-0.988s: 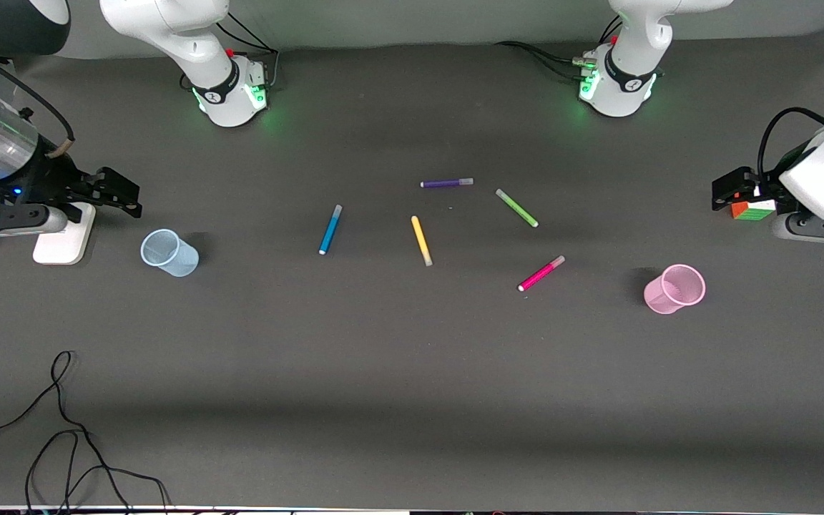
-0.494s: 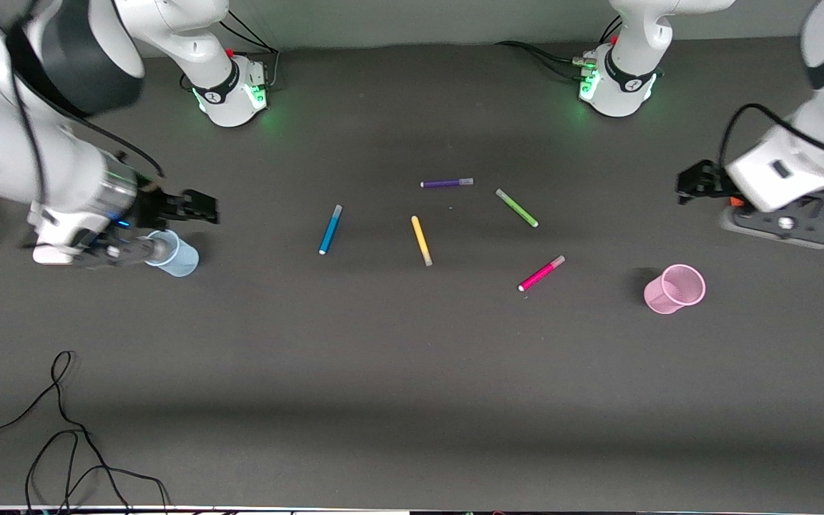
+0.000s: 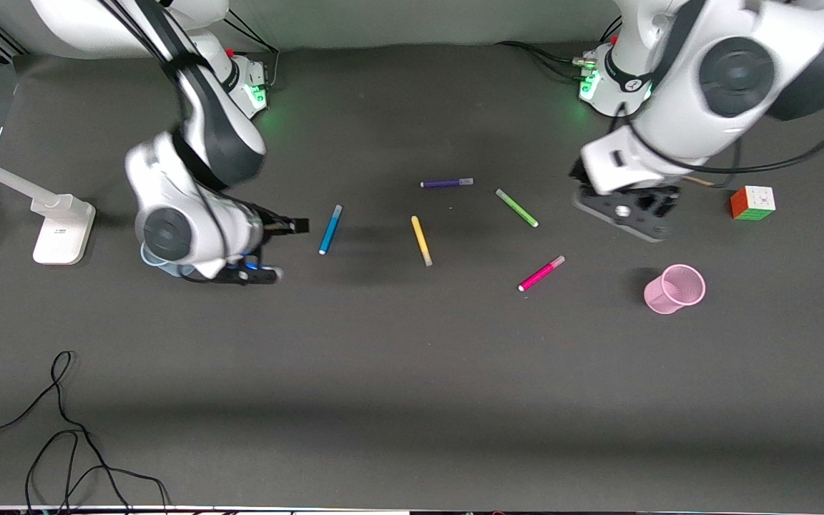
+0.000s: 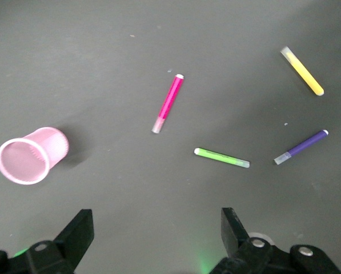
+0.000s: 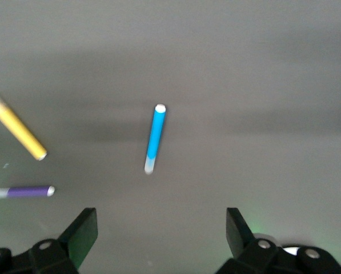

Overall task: Place pink and blue markers in matching cups
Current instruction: 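Grasp the blue marker with the right gripper, the pink with the left gripper, then lift both markers and carry each above its matching cup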

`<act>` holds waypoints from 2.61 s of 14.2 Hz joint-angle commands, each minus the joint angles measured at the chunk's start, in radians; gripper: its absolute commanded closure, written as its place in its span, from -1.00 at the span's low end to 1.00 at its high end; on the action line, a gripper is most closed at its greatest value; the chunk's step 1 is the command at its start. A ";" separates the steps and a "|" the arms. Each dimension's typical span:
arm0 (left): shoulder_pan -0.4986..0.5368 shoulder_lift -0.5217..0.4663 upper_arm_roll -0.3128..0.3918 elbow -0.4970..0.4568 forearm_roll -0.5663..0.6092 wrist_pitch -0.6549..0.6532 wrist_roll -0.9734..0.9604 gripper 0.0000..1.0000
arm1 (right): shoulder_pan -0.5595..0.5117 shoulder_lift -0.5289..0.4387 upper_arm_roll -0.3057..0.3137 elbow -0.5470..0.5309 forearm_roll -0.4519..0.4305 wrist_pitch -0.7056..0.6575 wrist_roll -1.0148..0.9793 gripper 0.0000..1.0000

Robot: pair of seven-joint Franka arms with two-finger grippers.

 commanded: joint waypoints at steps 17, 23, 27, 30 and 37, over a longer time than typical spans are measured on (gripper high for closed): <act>-0.042 0.245 0.009 -0.517 0.105 0.926 0.024 -0.92 | 0.009 0.212 0.050 -0.160 0.019 0.409 0.188 -0.45; -0.028 0.352 0.018 -0.508 0.150 1.025 0.029 -0.84 | 0.009 0.219 0.050 -0.160 0.019 0.422 0.188 0.32; -0.002 0.371 0.018 -0.508 0.153 1.026 0.115 -0.81 | 0.009 0.221 0.050 -0.165 0.019 0.438 0.183 0.56; -0.001 0.371 0.018 -0.505 0.153 1.022 0.115 -0.62 | 0.007 0.218 0.048 -0.166 0.019 0.435 0.183 0.85; -0.001 0.371 0.017 -0.494 0.147 1.015 0.092 0.72 | -0.016 0.023 -0.017 -0.128 0.016 0.202 0.176 1.00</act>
